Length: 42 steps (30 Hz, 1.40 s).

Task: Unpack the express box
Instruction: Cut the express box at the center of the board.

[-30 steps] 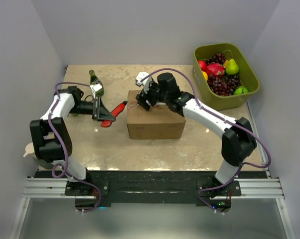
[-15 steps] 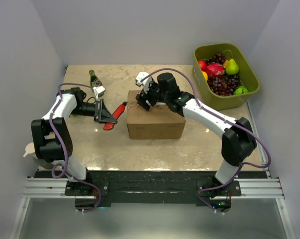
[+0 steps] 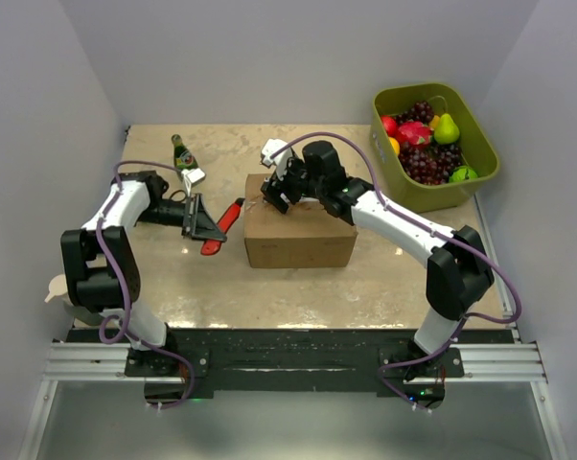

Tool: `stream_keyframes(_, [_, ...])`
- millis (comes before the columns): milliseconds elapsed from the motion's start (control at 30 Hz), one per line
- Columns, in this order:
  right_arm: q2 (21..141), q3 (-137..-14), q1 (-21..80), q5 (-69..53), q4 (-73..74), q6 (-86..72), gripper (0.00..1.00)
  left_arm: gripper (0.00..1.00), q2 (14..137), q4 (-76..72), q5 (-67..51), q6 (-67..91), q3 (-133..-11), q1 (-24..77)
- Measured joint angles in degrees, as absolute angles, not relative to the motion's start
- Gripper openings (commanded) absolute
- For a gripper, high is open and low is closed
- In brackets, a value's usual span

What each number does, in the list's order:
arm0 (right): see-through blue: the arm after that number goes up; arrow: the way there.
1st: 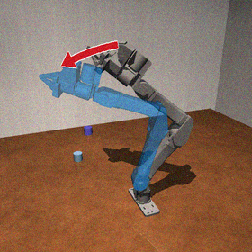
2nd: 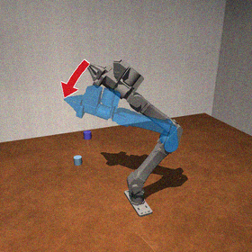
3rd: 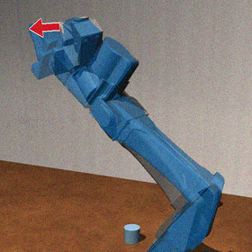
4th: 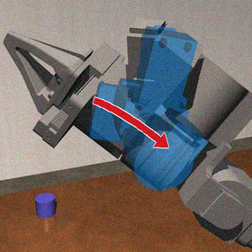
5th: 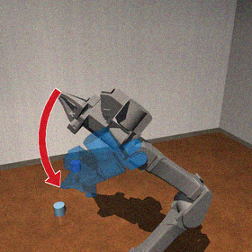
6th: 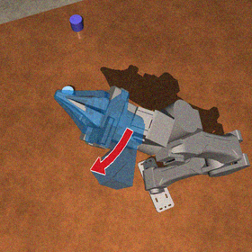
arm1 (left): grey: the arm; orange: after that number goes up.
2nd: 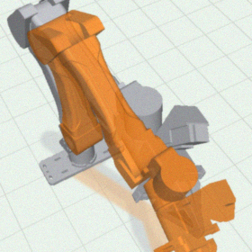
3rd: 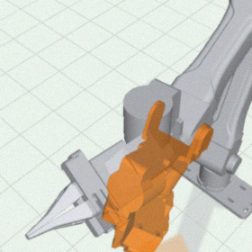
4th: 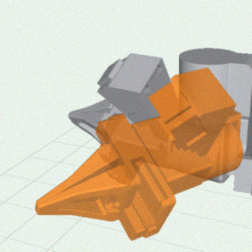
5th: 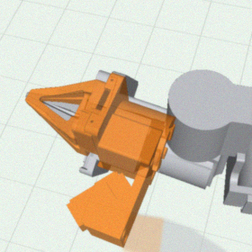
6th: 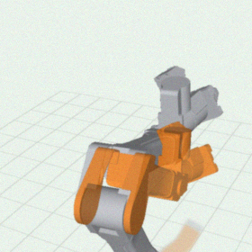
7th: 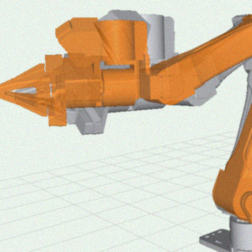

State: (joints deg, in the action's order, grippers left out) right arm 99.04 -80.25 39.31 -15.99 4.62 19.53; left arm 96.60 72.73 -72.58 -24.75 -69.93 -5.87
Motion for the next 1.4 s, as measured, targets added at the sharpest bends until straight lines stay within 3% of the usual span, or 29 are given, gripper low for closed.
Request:
stream_keyframes(533, [98.5,-78.8,39.3,-16.0,2.6,19.6,0.78,0.0,96.4,72.4,-71.1,-24.4,-69.5,-1.8])
stream_keyframes(1067, [97.6,-77.2,39.3,-16.0,1.1,19.7,0.8,0.0,87.8,68.3,-70.0,-18.5,-63.0,2.2])
stream_keyframes(1300, [95.1,-77.8,38.9,-15.8,5.3,19.7,0.84,0.0,64.9,58.2,-66.0,-12.3,-50.7,-1.0])
stream_keyframes(1400, [95.3,-82.1,36.9,-21.2,11.1,21.3,0.88,0.0,57.2,54.8,-64.9,-12.0,-47.3,-2.2])
